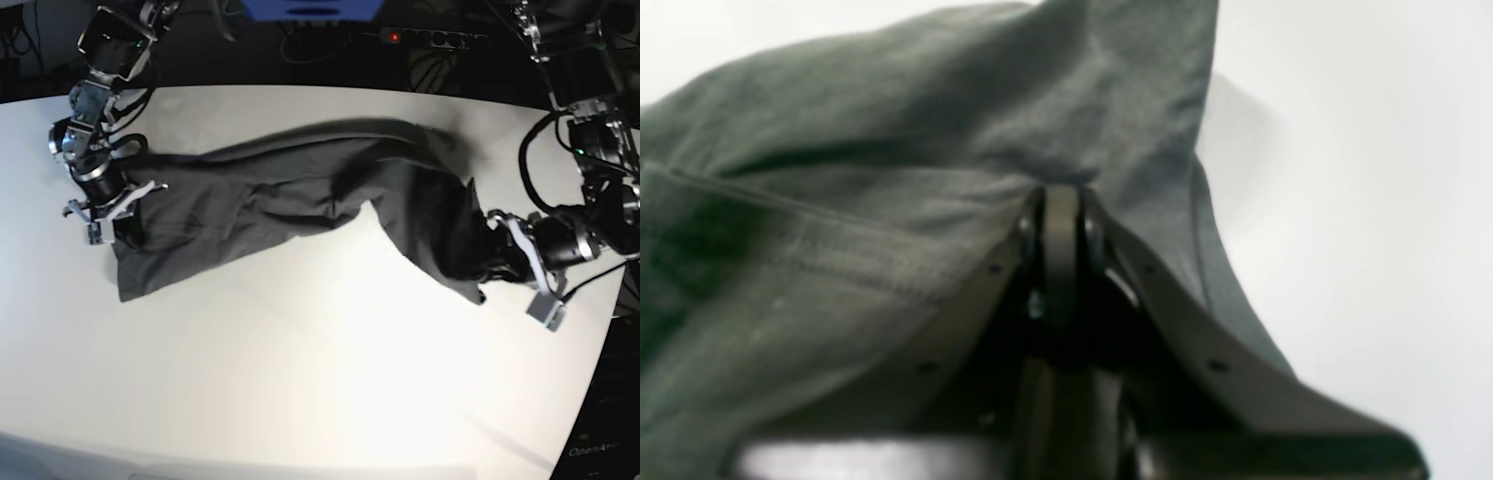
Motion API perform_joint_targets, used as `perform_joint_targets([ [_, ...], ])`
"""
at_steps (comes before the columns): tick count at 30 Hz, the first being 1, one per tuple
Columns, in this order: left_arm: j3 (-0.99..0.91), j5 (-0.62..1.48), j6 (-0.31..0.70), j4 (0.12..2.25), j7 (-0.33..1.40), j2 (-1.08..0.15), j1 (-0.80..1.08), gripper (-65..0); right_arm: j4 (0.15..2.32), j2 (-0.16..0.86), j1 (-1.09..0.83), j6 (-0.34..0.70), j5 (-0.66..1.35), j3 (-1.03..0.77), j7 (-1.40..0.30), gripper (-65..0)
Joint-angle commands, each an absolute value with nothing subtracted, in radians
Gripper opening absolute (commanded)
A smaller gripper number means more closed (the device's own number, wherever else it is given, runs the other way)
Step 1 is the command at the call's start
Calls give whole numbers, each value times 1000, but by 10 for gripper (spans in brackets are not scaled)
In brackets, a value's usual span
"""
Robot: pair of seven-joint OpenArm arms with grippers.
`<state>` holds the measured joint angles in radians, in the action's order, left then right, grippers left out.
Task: Fold the T-shirt properly
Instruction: 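Carry the held strip end over the shirt toward the right gripper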
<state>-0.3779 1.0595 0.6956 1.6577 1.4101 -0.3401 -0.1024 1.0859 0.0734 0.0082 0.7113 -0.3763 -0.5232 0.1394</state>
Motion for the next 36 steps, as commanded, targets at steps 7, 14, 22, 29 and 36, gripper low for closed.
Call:
perform_joint_targets([
  [7, -461, 1119, 698, 1672, 1396, -386, -99, -618, 1058, 111, -18, 698, -516, -529, -62, -644],
  [14, -532, 1122, 698, 1621, 1396, -432, -88, -618, 955, 147, 44, 698, -518, -645, -65, -644],
  [22, -550, 1148, 698, 1555, 1396, -449, -88, -618, 832, 194, 74, 698, -516, -697, -54, -644],
  [29, -550, 1190, 698, 1555, 1396, -398, -91, -618, 828, 189, 73, 698, -516, -694, -54, -644],
  [36, -470, 1199, 698, 1555, 1396, -286, -93, -618, 828, 171, 74, 698, -521, -662, -54, -644],
])
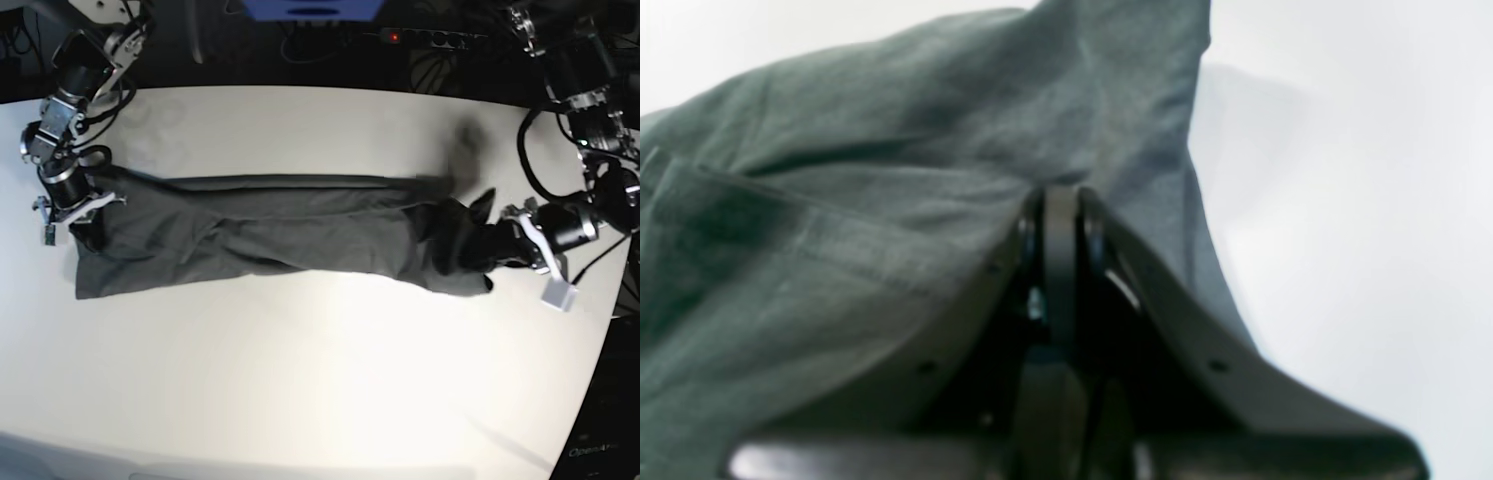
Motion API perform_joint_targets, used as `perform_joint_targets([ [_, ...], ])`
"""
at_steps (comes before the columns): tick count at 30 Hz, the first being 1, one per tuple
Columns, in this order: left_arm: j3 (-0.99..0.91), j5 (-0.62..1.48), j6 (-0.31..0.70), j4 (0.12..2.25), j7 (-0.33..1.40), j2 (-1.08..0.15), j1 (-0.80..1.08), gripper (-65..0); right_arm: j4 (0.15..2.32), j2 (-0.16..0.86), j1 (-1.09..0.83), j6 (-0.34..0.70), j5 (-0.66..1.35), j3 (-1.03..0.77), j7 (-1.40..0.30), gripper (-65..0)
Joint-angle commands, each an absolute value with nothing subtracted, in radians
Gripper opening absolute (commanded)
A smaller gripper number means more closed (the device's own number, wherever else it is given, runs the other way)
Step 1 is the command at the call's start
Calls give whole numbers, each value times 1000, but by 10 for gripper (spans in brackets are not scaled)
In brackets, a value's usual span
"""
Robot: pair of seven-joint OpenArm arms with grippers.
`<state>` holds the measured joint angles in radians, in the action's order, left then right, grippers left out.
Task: Fold the T-shirt properly
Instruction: 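Carry the held strip end over the shirt toward the right gripper, then lower the folded end onto the middle of the shirt with the left gripper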
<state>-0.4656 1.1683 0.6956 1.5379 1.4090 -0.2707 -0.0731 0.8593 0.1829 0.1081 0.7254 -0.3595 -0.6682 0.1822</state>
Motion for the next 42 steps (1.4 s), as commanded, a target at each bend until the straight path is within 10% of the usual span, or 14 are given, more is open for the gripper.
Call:
perform_joint_targets([
  [1, -460, 1199, 698, 1557, 1396, -266, -93, -618, 828, 171, 73, 698, -521, -650, -54, -644],
  [23, -361, 1095, 698, 1557, 1396, 142, -160, -618, 826, 165, 68, 698, -521, -601, -56, -644],
  [42, -59, 1093, 698, 1267, 1076, 147, -183, -618, 829, 148, 51, 698, -522, -578, -56, -644],
])
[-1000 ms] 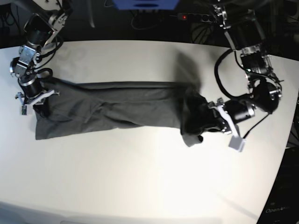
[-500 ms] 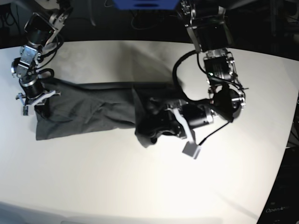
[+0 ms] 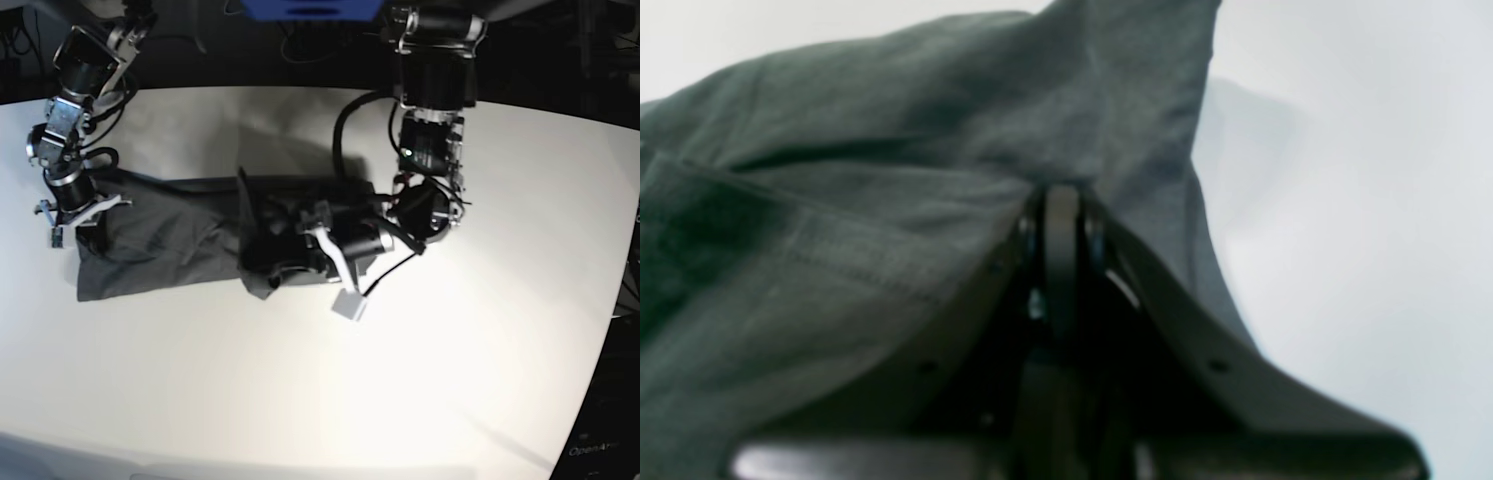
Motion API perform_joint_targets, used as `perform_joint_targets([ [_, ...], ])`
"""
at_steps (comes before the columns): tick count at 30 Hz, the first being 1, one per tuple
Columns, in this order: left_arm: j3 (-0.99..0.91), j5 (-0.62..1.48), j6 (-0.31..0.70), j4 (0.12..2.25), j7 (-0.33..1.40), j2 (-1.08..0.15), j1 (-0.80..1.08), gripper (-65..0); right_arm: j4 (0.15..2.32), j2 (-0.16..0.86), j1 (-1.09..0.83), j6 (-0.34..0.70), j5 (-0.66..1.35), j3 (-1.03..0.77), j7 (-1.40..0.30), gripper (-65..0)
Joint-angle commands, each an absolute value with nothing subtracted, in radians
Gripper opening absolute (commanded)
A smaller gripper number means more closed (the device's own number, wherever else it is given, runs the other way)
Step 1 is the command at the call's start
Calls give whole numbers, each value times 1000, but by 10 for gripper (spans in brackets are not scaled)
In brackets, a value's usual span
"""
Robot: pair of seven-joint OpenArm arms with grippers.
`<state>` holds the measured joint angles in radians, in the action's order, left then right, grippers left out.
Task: Fold the T-shirt properly
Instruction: 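Lower the folded end onto the middle of the shirt with the left gripper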
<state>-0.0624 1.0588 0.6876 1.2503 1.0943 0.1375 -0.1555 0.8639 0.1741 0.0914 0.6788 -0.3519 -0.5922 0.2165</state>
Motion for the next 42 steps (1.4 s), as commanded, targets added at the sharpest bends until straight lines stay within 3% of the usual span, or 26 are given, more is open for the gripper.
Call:
perform_joint_targets([
  [1, -53, 1093, 698, 1264, 1056, 147, -183, -618, 831, 148, 51, 698, -522, -578, -56, -644],
  [12, 35, 1093, 698, 1247, 931, 153, -216, -618, 828, 150, 50, 698, -522, -578, -56, -644],
  [22, 53, 1093, 698, 1139, 929, 140, -217, -618, 831, 150, 50, 698, -522, -578, -54, -644],
  [29, 53, 1102, 676, 1148, 935, 77, -214, -618, 831, 150, 50, 698, -522, -578, -54, -644],
  [35, 61, 1262, 645, 1148, 937, -5, -216, -618, 831, 150, 48, 698, -522, -578, -54, -644],
  [42, 61, 1230, 644, 1139, 932, 1, -219, -618, 829, 150, 48, 698, -522, -578, -54, -644],
])
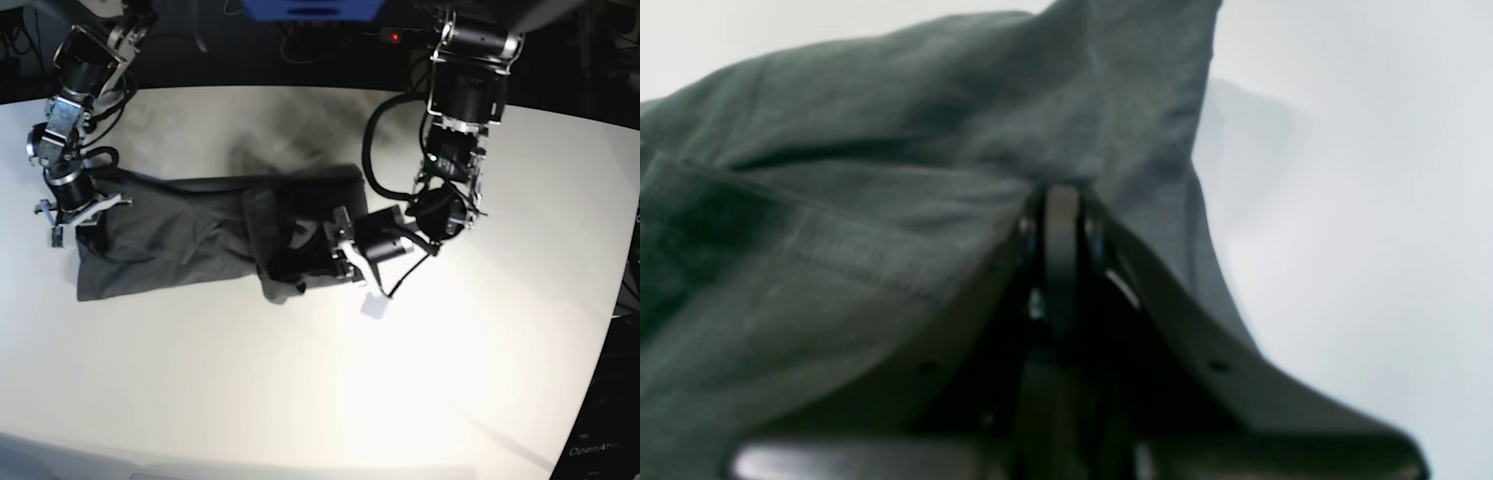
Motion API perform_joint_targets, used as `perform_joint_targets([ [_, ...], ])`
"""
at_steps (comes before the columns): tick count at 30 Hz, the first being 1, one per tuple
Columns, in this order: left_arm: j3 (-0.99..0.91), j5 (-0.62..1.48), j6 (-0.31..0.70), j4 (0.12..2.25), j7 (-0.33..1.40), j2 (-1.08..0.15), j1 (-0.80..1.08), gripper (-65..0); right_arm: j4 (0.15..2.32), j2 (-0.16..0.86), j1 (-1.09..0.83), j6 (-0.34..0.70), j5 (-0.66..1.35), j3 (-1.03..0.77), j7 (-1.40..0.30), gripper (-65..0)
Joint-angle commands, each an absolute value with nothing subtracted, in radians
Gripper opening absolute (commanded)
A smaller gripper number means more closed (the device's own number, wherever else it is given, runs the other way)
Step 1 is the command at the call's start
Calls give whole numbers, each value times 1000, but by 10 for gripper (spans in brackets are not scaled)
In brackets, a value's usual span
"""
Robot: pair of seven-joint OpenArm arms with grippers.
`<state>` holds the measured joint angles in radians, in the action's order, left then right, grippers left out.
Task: Fold the T-shirt properly
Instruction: 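Lower the folded end onto the middle of the shirt with the left gripper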
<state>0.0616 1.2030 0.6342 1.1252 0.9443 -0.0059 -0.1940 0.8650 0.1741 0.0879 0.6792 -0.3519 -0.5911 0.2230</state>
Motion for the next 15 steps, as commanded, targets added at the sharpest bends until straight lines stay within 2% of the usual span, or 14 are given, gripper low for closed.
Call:
perform_joint_targets([
  [1, 61, 1219, 644, 1139, 934, 18, -219, -618, 829, 150, 48, 698, -522, -578, -54, -644],
  [8, 81, 1196, 641, 1138, 937, 64, -219, -614, 829, 150, 48, 698, -522, -578, -54, -644],
  [12, 117, 1207, 506, 1138, 937, 65, -219, -614, 829, 150, 47, 698, -522, -578, -54, -644],
  [15, 120, 1207, 447, 1138, 937, 65, -219, -614, 834, 150, 31, 698, -522, -578, -54, -644],
])
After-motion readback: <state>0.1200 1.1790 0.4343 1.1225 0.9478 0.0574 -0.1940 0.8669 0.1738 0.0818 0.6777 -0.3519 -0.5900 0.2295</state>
